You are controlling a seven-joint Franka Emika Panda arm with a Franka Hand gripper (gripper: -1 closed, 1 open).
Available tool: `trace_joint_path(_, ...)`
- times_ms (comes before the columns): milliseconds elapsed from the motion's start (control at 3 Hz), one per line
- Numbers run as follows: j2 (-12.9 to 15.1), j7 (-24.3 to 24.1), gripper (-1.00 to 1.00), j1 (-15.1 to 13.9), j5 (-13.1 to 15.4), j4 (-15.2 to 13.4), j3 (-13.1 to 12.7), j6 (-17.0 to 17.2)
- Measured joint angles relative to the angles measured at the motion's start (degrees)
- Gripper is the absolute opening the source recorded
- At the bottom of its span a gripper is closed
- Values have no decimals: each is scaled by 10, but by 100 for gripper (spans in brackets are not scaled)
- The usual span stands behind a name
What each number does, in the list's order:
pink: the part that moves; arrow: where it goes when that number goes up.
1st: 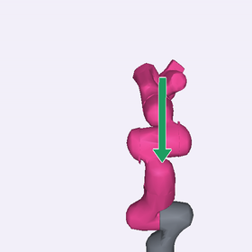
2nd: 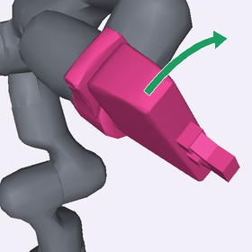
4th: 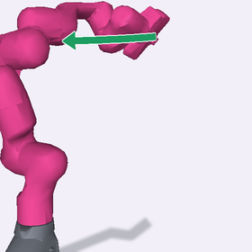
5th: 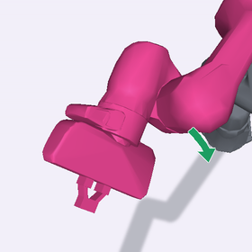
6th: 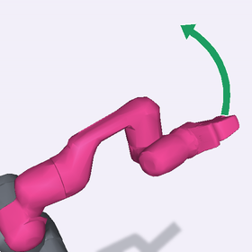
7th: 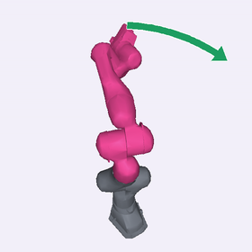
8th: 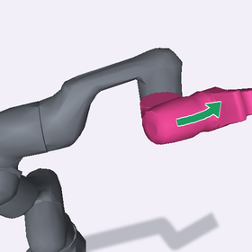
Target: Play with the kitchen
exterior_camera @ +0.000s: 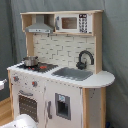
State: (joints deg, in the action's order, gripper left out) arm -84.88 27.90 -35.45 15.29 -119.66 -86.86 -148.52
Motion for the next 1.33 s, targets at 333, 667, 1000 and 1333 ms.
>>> trace_joint_path(333, 3, -31, 100, 31, -11, -21, 0, 37)
trace_joint_path(667, 9, -47, 100, 71, -30, -48, 10, 71)
trace_joint_path(1000, 16, -46, 100, 106, -61, -63, 20, 110)
trace_joint_path(1333, 22, -41, 100, 131, -93, -67, 34, 150)
